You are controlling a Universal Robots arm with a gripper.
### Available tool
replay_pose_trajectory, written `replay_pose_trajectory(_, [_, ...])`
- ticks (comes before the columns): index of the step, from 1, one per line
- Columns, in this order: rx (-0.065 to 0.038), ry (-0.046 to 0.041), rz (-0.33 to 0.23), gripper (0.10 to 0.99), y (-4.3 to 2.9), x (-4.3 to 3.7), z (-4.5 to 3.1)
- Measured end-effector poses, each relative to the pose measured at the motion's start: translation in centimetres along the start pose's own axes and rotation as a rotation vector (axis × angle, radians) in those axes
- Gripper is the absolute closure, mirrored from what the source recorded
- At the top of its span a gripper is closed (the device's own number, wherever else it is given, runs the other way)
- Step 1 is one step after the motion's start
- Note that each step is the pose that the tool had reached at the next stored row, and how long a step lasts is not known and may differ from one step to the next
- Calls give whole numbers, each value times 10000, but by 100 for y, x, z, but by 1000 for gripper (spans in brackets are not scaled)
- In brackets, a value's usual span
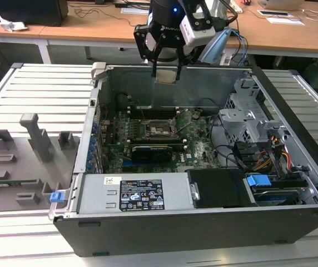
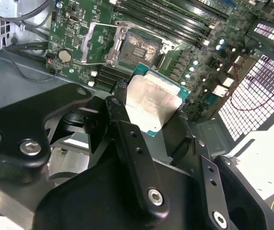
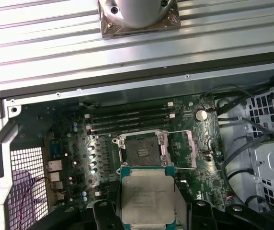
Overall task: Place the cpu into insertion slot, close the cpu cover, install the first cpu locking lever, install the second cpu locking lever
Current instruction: 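Place the cpu into insertion slot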
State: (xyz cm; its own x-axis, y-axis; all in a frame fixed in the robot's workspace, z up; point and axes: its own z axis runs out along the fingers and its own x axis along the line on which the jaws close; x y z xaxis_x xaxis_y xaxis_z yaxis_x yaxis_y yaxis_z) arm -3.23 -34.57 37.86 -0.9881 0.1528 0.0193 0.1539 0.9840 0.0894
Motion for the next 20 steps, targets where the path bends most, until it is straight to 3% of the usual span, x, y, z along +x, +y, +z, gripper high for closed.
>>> replay_pose_trajectory(20, [-16,-74,829,549,0,0,0])
